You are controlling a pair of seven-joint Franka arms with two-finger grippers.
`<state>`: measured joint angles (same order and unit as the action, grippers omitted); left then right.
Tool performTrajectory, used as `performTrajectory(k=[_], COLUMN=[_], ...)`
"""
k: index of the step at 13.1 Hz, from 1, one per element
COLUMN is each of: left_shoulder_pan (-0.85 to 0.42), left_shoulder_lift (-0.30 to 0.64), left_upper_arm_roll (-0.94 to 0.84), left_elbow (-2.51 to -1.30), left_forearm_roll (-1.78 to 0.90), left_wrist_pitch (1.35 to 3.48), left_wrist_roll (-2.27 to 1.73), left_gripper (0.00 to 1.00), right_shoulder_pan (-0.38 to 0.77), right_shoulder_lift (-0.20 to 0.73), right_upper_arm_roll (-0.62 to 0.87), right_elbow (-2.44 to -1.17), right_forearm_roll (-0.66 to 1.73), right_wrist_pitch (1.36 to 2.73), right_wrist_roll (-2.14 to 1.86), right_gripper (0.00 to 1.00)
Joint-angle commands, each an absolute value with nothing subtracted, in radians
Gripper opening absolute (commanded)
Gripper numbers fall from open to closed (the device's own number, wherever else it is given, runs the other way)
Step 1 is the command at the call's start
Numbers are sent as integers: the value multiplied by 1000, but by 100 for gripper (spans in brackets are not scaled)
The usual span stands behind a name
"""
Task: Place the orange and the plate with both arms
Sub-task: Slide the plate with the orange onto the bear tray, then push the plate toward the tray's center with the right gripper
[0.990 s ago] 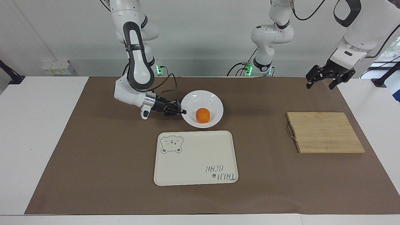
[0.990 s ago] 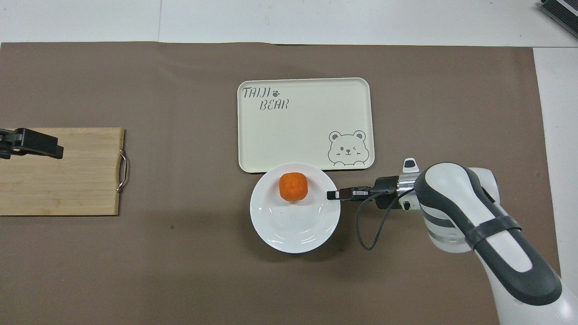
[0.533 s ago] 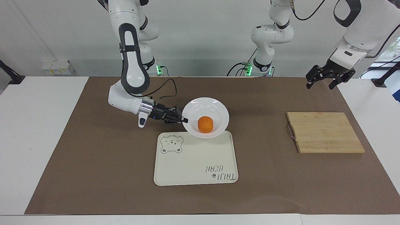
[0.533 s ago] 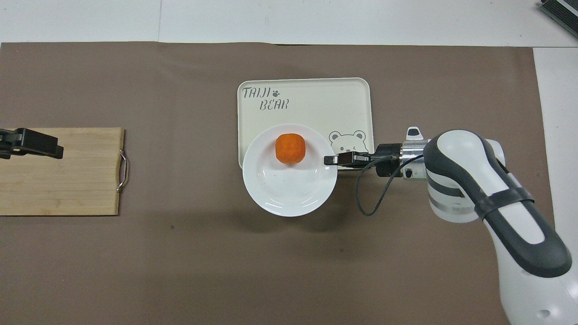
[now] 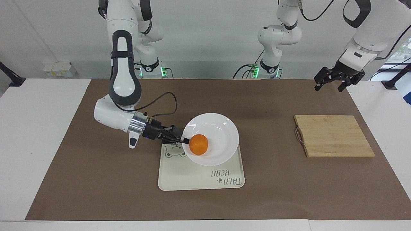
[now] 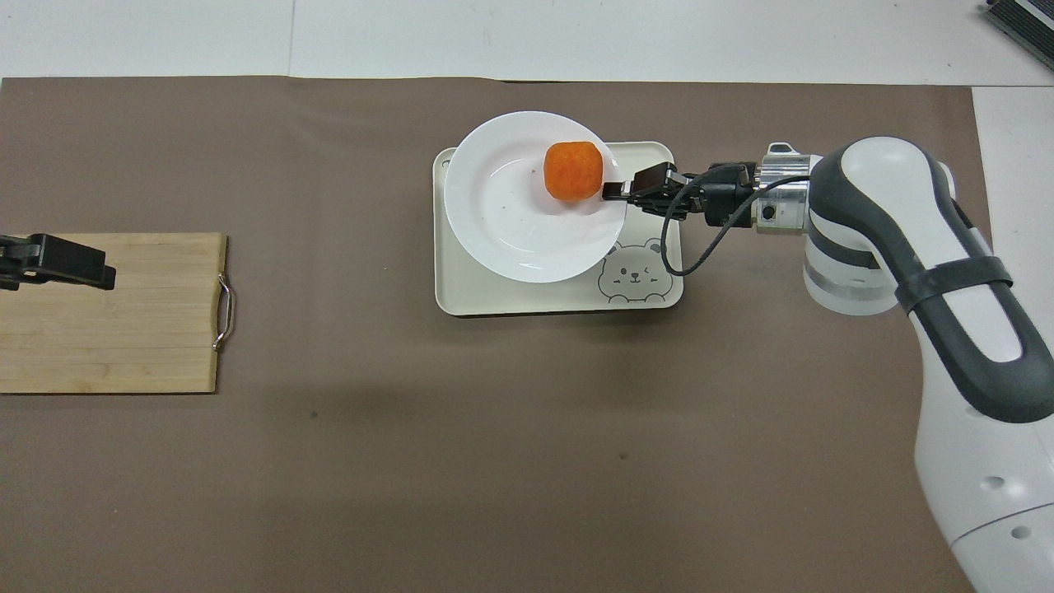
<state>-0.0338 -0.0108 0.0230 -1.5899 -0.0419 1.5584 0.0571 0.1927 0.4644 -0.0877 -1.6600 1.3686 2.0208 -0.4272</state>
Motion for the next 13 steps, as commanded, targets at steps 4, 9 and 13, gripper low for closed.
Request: performTrajectory(k=[4, 9, 13], left_shoulder_pan=[-28, -28, -28], left_shoulder_lift=[-23, -23, -23], left_upper_arm_roll=[17, 17, 17], left_elbow=[-1592, -1592, -1592], left_forearm_roll=[-25, -25, -25], left_wrist_pitch=[1552, 1552, 1551], left_wrist_roll=[46, 46, 46], left_gripper=[100, 100, 100], right_shoulder_pan=[186, 186, 190], right_shoulder_lift=[503, 638, 776], right_upper_arm_roll=[-83, -84, -87], right_elbow=[-1591, -1413, -1272], right_forearm_roll=[1370, 1370, 1364], right_wrist_pitch=[2013, 2026, 2075], right_wrist_roll=[-380, -327, -322], right_gripper=[0, 0, 0])
